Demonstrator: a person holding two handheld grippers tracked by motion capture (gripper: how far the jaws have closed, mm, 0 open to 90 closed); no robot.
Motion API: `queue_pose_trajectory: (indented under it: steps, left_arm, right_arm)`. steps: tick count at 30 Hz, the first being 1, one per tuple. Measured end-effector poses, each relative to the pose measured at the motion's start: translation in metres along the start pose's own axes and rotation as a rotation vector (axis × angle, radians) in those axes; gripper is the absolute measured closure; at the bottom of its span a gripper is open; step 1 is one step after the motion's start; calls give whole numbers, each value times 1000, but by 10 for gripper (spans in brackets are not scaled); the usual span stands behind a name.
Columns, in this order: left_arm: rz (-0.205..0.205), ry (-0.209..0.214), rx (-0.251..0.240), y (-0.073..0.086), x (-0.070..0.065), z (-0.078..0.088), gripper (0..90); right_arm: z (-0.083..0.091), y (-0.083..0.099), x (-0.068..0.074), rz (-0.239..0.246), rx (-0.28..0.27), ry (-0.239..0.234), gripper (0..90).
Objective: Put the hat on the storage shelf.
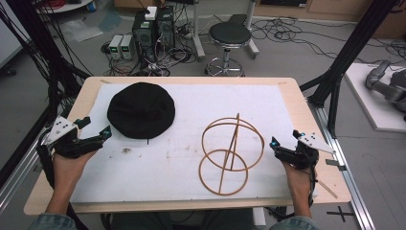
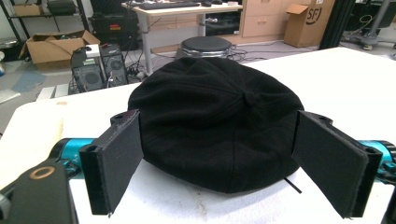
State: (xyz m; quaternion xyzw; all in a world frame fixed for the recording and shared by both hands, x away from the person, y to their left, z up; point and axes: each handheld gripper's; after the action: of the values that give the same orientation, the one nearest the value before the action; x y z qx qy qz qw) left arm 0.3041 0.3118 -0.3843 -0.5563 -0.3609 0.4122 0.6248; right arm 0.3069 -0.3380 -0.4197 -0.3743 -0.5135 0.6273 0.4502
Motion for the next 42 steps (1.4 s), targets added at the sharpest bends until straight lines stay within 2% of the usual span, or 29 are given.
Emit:
queue_pose_trajectory:
  steps: [11, 17, 20, 23, 29, 32, 35, 42]
  left_arm:
    - [6, 0, -4, 0, 0, -1, 169]
    - [-4, 2, 5, 0, -2, -2, 172]
    - [14, 7, 2, 0, -3, -3, 175]
    - [10, 9, 1, -2, -4, -5, 174]
    - [-12, 16, 7, -3, -10, -17, 174]
    - [-21, 20, 13, -3, -13, -25, 174]
    - [-34, 26, 32, -2, -16, -34, 175]
    - [-43, 23, 45, -4, -22, -52, 175]
  right_arm:
    - [-1, 0, 2, 7, 5, -8, 127]
    - [-1, 0, 2, 9, 0, -4, 127]
    - [0, 0, 4, 8, 0, -3, 127]
    - [0, -1, 5, 15, 1, -8, 127]
    - [0, -1, 6, 20, 5, -13, 127]
    - [0, 0, 6, 6, 6, -12, 127]
    - [1, 0, 5, 8, 4, -12, 127]
    - [1, -1, 5, 1, 2, -13, 127]
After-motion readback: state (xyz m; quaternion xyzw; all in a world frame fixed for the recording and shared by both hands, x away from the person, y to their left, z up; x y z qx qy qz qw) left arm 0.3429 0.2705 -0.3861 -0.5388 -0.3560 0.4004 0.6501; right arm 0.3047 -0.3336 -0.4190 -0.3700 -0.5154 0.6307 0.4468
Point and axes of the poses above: each handheld gripper's, and its own axes: z roughly backward along the jaws, y roughly out of its underside, x roughly to its left, and after that the axes turned 6 degrees about -x, right-handed
